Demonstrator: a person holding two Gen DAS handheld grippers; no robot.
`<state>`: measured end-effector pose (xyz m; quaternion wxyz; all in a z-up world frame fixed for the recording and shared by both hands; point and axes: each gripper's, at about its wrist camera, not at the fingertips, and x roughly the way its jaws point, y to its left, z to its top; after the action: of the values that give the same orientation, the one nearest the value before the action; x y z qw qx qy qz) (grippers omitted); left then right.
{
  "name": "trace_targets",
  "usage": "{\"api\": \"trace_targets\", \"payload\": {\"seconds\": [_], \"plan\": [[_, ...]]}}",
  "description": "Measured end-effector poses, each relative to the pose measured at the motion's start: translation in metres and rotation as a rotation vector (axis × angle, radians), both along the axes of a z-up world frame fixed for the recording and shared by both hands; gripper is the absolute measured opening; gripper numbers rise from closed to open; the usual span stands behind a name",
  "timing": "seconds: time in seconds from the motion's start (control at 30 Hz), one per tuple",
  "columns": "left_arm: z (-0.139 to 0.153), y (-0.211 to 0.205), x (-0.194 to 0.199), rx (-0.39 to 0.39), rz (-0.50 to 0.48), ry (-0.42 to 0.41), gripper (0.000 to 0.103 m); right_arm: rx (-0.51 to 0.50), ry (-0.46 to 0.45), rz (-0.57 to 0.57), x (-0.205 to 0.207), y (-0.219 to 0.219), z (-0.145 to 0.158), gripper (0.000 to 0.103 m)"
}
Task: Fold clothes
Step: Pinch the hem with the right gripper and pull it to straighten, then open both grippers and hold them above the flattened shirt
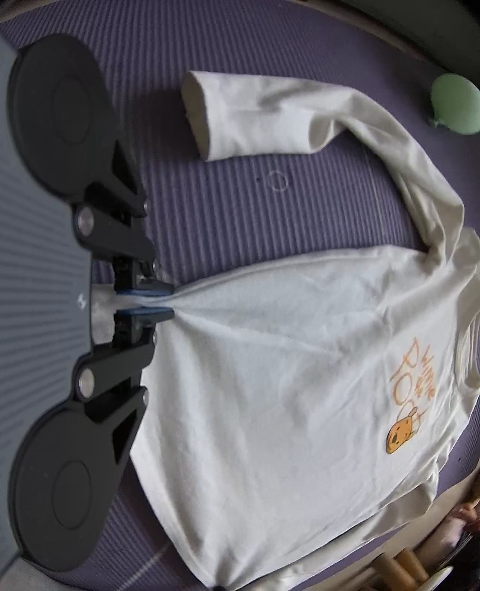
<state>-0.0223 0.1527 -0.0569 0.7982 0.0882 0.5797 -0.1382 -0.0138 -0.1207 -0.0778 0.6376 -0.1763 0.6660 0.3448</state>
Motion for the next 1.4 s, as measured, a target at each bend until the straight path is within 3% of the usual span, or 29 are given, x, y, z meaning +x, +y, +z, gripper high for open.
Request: {"api": "trace_targets", "payload": {"seconds": [0.07, 0.13, 0.2, 0.23, 0.3, 0.37, 0.5, 0.53, 0.6, 1.4], "plan": [[0.001, 0.0, 0.002, 0.004, -0.005, -0.01, 0.028, -0.031, -0.02, -0.016, -0.002, 0.001, -0.004, 0.017], [0.003, 0.001, 0.004, 0.009, 0.005, -0.03, 0.077, -0.032, -0.081, -0.081, -0.002, 0.0, 0.001, 0.029], [0.006, 0.0, 0.006, 0.019, 0.023, -0.07, 0.088, -0.034, -0.165, -0.154, -0.002, -0.001, 0.008, 0.031], [0.008, 0.0, 0.008, 0.019, 0.032, -0.093, 0.087, -0.035, -0.215, -0.189, -0.003, -0.001, 0.011, 0.033], [0.008, 0.001, 0.013, 0.011, 0.047, -0.109, 0.087, -0.023, -0.296, -0.245, -0.008, -0.001, 0.013, 0.047], [0.006, 0.003, 0.017, 0.01, 0.077, -0.12, 0.087, -0.003, -0.347, -0.295, -0.015, 0.001, 0.006, 0.047], [-0.012, 0.006, 0.026, 0.056, 0.144, -0.092, 0.096, -0.028, -0.362, -0.291, -0.022, 0.004, -0.004, 0.057], [-0.016, 0.01, 0.026, 0.041, 0.16, -0.085, 0.101, -0.04, -0.364, -0.293, -0.021, 0.003, -0.004, 0.06], [-0.021, 0.017, 0.028, 0.018, 0.178, -0.077, 0.103, -0.055, -0.364, -0.31, -0.016, -0.003, -0.001, 0.071], [-0.023, 0.011, 0.027, 0.021, 0.178, -0.085, 0.103, -0.058, -0.343, -0.342, -0.007, -0.006, -0.007, 0.078]]}}
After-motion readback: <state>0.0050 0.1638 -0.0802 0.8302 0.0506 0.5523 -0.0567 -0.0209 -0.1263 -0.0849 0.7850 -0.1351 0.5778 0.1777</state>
